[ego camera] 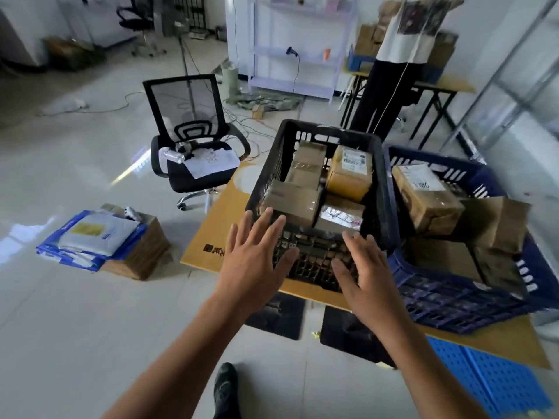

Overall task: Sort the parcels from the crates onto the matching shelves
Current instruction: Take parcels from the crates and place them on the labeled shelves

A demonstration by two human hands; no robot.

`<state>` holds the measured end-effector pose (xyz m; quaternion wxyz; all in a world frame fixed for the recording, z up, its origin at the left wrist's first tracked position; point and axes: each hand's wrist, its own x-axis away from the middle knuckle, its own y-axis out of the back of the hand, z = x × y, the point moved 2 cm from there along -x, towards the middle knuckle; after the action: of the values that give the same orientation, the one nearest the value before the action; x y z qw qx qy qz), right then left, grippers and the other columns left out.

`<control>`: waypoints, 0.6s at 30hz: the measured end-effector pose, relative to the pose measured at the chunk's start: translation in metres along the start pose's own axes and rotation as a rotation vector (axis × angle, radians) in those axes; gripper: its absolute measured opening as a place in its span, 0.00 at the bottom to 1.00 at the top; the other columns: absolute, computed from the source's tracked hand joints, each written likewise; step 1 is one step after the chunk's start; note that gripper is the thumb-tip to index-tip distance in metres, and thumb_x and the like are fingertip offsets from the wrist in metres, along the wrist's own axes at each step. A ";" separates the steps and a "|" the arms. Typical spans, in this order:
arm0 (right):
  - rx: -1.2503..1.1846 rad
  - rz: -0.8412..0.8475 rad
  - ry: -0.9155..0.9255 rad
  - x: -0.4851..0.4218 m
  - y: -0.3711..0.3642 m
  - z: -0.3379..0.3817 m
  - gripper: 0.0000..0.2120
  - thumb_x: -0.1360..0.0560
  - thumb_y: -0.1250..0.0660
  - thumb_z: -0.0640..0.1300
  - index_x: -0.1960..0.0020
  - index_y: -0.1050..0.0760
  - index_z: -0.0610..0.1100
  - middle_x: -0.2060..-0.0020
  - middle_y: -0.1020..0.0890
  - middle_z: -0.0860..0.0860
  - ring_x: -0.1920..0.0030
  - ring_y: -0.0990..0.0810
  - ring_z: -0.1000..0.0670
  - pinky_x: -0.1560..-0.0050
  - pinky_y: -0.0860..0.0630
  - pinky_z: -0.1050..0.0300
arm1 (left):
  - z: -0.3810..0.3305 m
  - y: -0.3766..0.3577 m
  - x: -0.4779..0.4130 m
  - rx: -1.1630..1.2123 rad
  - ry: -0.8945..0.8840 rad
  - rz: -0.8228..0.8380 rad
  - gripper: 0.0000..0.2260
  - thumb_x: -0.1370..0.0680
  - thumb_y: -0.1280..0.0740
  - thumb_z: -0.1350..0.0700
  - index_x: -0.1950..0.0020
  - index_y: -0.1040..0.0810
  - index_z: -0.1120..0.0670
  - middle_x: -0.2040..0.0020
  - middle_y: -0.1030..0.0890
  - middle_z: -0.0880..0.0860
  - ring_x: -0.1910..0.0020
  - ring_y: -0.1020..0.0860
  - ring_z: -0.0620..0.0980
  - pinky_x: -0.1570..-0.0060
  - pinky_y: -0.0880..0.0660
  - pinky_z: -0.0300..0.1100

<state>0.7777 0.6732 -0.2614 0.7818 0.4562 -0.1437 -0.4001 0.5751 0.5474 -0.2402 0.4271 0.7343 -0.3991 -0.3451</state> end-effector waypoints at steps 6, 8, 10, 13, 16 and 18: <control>0.056 -0.030 -0.124 -0.059 -0.006 0.007 0.36 0.22 0.52 0.71 0.17 0.45 0.59 0.17 0.40 0.53 0.17 0.51 0.52 0.20 0.45 0.49 | 0.020 -0.006 -0.090 0.099 -0.126 0.068 0.36 0.23 0.61 0.27 0.18 0.52 0.40 0.16 0.54 0.44 0.18 0.63 0.51 0.21 0.64 0.54; 0.047 -0.053 -0.160 -0.078 -0.005 0.007 0.33 0.21 0.50 0.69 0.18 0.42 0.58 0.19 0.38 0.54 0.18 0.50 0.54 0.20 0.42 0.49 | 0.024 -0.007 -0.122 0.120 -0.174 0.088 0.36 0.23 0.60 0.27 0.18 0.51 0.41 0.16 0.53 0.44 0.18 0.61 0.51 0.21 0.63 0.53; 0.041 -0.082 -0.206 -0.093 -0.005 0.004 0.31 0.19 0.45 0.66 0.19 0.41 0.57 0.20 0.37 0.55 0.17 0.48 0.51 0.21 0.37 0.43 | 0.025 -0.012 -0.152 0.149 -0.205 0.111 0.36 0.22 0.58 0.28 0.17 0.51 0.42 0.16 0.52 0.44 0.18 0.60 0.50 0.22 0.64 0.51; 0.035 -0.082 -0.267 -0.110 -0.009 -0.002 0.36 0.21 0.48 0.69 0.17 0.46 0.58 0.17 0.42 0.54 0.17 0.50 0.52 0.19 0.40 0.43 | 0.024 -0.022 -0.188 0.207 -0.208 0.166 0.33 0.19 0.52 0.30 0.17 0.49 0.42 0.16 0.51 0.44 0.18 0.59 0.49 0.20 0.60 0.51; 0.043 -0.089 -0.304 -0.132 -0.010 -0.012 0.38 0.23 0.52 0.72 0.17 0.49 0.60 0.17 0.45 0.55 0.16 0.53 0.53 0.18 0.44 0.46 | 0.023 -0.034 -0.226 0.213 -0.191 0.203 0.31 0.18 0.48 0.32 0.17 0.47 0.42 0.16 0.50 0.45 0.17 0.56 0.51 0.19 0.55 0.54; 0.036 -0.097 -0.338 -0.151 -0.007 -0.023 0.38 0.23 0.52 0.73 0.17 0.49 0.61 0.16 0.46 0.56 0.17 0.54 0.54 0.18 0.46 0.47 | 0.021 -0.045 -0.255 0.211 -0.169 0.239 0.32 0.18 0.48 0.32 0.17 0.47 0.42 0.16 0.50 0.45 0.17 0.55 0.52 0.19 0.54 0.56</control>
<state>0.6913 0.7994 -0.2590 0.7180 0.4028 -0.2579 -0.5057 0.4577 0.7791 -0.2467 0.3504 0.6908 -0.5520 -0.3087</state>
